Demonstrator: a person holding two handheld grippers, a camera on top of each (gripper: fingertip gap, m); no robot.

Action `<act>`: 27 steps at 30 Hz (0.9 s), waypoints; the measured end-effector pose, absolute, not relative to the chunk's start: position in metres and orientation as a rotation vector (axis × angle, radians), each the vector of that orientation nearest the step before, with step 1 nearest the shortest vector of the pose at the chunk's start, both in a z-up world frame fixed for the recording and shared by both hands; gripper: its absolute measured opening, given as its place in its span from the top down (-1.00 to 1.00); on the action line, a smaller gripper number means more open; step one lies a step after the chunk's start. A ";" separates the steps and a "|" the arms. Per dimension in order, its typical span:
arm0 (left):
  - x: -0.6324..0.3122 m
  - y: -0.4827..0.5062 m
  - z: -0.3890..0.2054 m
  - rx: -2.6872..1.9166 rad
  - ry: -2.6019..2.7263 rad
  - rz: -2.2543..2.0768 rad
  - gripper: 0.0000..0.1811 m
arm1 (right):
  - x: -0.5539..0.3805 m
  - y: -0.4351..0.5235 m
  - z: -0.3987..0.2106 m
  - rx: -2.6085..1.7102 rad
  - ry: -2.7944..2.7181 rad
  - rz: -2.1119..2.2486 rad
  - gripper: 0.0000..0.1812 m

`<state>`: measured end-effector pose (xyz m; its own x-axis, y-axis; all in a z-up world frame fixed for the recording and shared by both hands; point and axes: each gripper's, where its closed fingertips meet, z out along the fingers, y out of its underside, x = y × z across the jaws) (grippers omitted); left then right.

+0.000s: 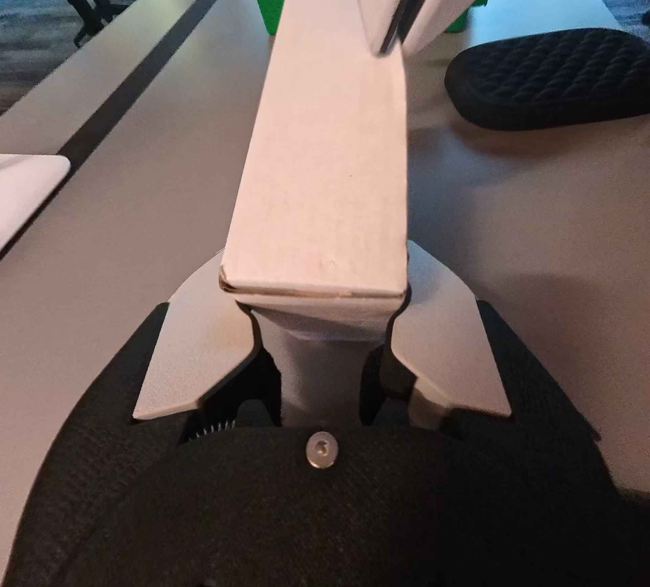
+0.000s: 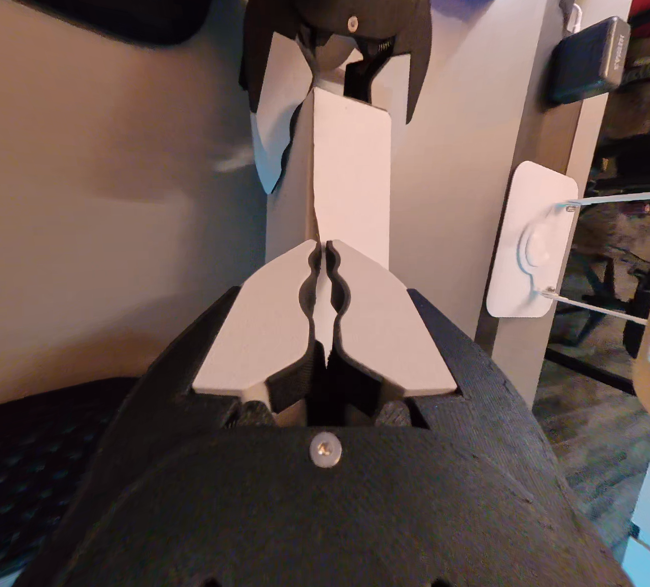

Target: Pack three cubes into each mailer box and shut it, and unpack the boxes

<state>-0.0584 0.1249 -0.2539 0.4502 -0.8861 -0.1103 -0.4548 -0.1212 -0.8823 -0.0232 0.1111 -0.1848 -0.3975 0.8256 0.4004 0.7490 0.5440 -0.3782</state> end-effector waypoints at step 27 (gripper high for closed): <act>-0.055 0.124 -0.266 -1.741 1.145 -0.571 -0.01 | -0.036 0.116 -0.192 -0.714 -1.804 -0.558 0.99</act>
